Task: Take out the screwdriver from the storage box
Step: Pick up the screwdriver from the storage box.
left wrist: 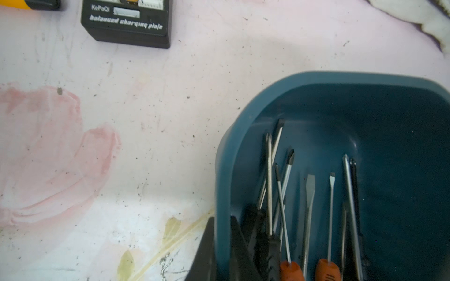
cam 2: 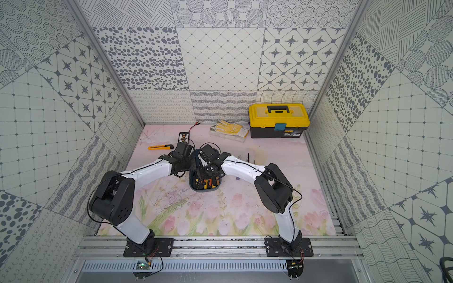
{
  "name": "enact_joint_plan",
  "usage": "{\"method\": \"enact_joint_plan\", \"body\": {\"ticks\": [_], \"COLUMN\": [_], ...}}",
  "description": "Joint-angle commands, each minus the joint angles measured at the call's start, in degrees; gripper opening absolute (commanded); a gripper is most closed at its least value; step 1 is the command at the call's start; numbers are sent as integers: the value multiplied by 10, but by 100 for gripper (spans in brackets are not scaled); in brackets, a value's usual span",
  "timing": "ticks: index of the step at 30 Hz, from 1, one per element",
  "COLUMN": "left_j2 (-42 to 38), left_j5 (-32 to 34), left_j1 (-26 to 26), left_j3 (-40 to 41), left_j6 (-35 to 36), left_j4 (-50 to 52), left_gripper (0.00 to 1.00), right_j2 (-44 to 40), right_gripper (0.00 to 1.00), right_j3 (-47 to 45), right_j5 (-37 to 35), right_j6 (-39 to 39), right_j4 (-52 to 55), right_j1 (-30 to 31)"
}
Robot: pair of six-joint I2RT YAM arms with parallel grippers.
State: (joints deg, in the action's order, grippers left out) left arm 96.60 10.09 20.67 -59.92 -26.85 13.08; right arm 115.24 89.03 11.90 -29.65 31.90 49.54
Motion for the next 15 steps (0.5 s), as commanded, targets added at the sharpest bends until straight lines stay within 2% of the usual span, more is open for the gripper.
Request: {"method": "enact_joint_plan", "body": {"ticks": [1, 15], "left_j2": [-12, -3], "left_j5": [-5, 1], "left_j1": [4, 4], "left_j3": [0, -5], "left_j6": [2, 0], "left_j4": [-39, -34], "left_gripper": [0, 0], "right_j2": [14, 61], "right_gripper": [52, 48], "right_j3": [-11, 4], "right_j5": [4, -16], "right_j6": [-17, -14], "right_j4": [-11, 27], "right_j1": [4, 6]}}
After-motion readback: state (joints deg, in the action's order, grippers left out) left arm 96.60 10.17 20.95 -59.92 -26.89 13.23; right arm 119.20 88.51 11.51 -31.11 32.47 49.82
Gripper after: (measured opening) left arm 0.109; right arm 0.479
